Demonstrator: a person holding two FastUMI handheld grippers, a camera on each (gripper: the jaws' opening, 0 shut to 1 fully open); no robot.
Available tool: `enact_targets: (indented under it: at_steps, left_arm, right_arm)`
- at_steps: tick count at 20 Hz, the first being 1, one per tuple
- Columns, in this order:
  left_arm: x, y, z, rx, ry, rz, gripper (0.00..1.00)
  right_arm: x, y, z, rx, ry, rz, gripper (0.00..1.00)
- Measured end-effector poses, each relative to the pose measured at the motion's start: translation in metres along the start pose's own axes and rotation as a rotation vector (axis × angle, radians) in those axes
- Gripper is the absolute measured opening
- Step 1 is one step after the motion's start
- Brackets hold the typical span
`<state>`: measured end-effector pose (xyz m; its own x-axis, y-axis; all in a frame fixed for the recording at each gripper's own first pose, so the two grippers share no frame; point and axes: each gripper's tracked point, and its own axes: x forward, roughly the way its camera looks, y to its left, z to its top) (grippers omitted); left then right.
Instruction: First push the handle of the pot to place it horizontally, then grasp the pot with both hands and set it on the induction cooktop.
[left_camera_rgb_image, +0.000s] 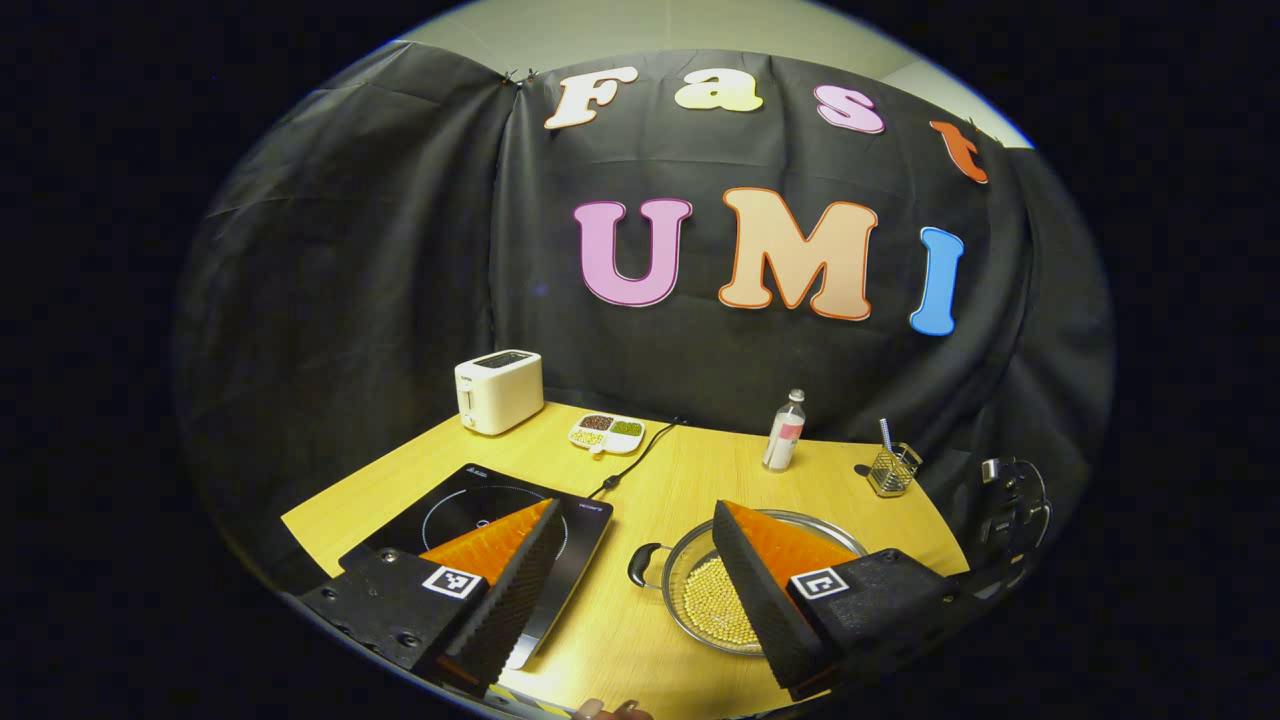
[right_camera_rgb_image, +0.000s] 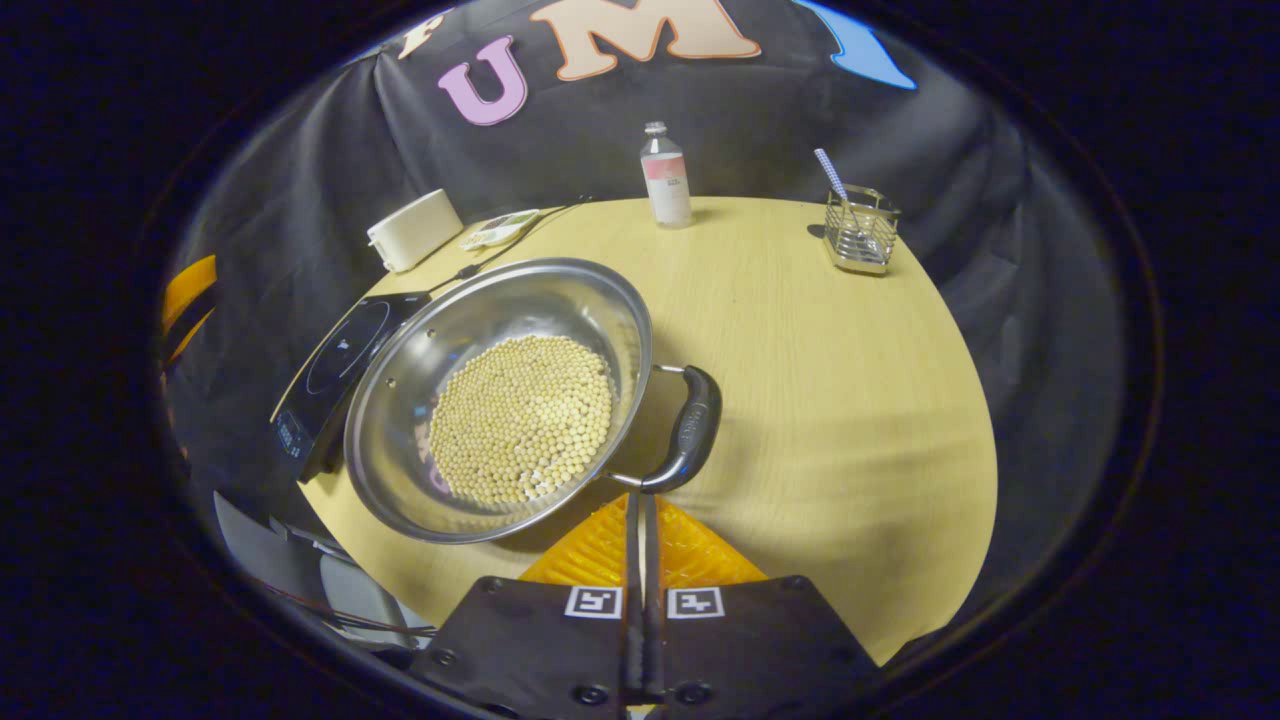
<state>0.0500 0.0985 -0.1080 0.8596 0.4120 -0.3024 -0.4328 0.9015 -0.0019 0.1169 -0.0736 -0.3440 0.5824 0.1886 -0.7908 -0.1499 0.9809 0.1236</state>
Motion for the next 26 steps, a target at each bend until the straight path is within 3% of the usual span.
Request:
enact_targets:
  at_steps: [2,6,9,11,15,17,19,21,23,24,26]
  left_arm:
    - [0.005,-0.005,-0.004,-0.007,0.011,-0.031,0.97]
    - [0.024,-0.017,-0.019,0.011,0.046,-0.109,0.94]
    - [0.048,-0.021,-0.033,0.018,0.08,-0.169,0.97]
    - [0.067,-0.02,-0.05,0.014,0.126,-0.199,0.97]
    - [0.097,-0.024,-0.082,0.05,0.204,-0.25,0.97]
    - [0.11,-0.027,-0.097,0.063,0.242,-0.272,0.97]
    - [0.121,-0.027,-0.112,0.061,0.276,-0.283,0.97]
    - [0.131,-0.027,-0.123,0.057,0.302,-0.29,0.98]
    - [0.142,-0.025,-0.134,0.065,0.324,-0.288,0.98]
    - [0.146,-0.024,-0.142,0.07,0.34,-0.284,0.98]
    - [0.154,-0.023,-0.155,0.078,0.37,-0.278,0.98]
  right_arm:
    - [-0.007,-0.006,0.005,0.012,-0.018,-0.014,0.06]
    - [-0.031,-0.015,0.024,0.08,-0.081,-0.06,0.02]
    - [-0.039,-0.02,0.033,0.143,-0.112,-0.113,0.0]
    - [-0.04,-0.017,0.04,0.186,-0.137,-0.136,0.13]
    - [-0.032,-0.01,0.059,0.25,-0.183,-0.155,0.79]
    - [-0.022,-0.005,0.06,0.249,-0.17,-0.16,1.0]
    - [-0.01,-0.005,0.059,0.234,-0.148,-0.176,0.94]
    - [0.0,-0.005,0.059,0.236,-0.134,-0.181,1.0]
    - [0.012,-0.008,0.057,0.25,-0.122,-0.191,1.0]
    - [0.019,-0.009,0.055,0.251,-0.108,-0.193,0.94]
    - [0.03,-0.012,0.05,0.247,-0.087,-0.201,1.0]
